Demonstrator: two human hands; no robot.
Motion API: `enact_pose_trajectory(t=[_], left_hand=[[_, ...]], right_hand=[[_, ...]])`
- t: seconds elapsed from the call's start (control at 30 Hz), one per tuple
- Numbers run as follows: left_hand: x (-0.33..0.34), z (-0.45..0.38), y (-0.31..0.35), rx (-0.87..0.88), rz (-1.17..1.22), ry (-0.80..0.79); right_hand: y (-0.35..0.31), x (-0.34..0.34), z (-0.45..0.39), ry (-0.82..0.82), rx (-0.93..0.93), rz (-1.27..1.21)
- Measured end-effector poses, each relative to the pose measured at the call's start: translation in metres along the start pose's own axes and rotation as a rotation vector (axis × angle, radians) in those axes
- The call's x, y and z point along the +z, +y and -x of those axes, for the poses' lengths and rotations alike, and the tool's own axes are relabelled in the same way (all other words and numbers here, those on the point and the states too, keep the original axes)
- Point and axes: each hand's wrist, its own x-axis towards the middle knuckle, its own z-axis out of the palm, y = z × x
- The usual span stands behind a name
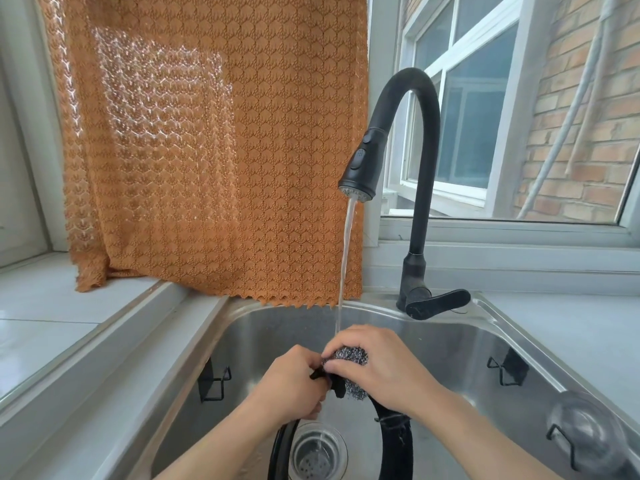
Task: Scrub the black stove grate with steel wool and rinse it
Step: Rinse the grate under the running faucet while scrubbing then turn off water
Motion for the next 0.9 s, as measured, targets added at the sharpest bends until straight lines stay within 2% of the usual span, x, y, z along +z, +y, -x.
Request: enact_pose_trajectory(t=[0.1, 0.33, 0.6, 0.7, 0.9], left_hand=[[0.0, 0.002, 0.002, -0.013, 0.055, 0.007], [-0.005, 0.006, 0.005, -0.022, 0.057, -0.043], [-0.011, 0.007, 0.007, -0.065, -0.005, -0.003], [-0.009, 0.006, 0.006, -0.072, 0.006, 0.011], [-0.01, -0.001, 0.003, -0.051, -0.033, 0.018]], right_hand=[[0.002, 0.005, -0.001, -0.019, -0.037, 0.053], [0.008, 0.0, -0.001, 0.026, 0.09, -0.037], [0.037, -0.015, 0.009, -0.066, 0.178, 0.16], [0.03, -0.015, 0.01, -0.124, 0.099, 0.179], [0.003, 0.002, 0.0, -0.209, -0.265, 0.399]])
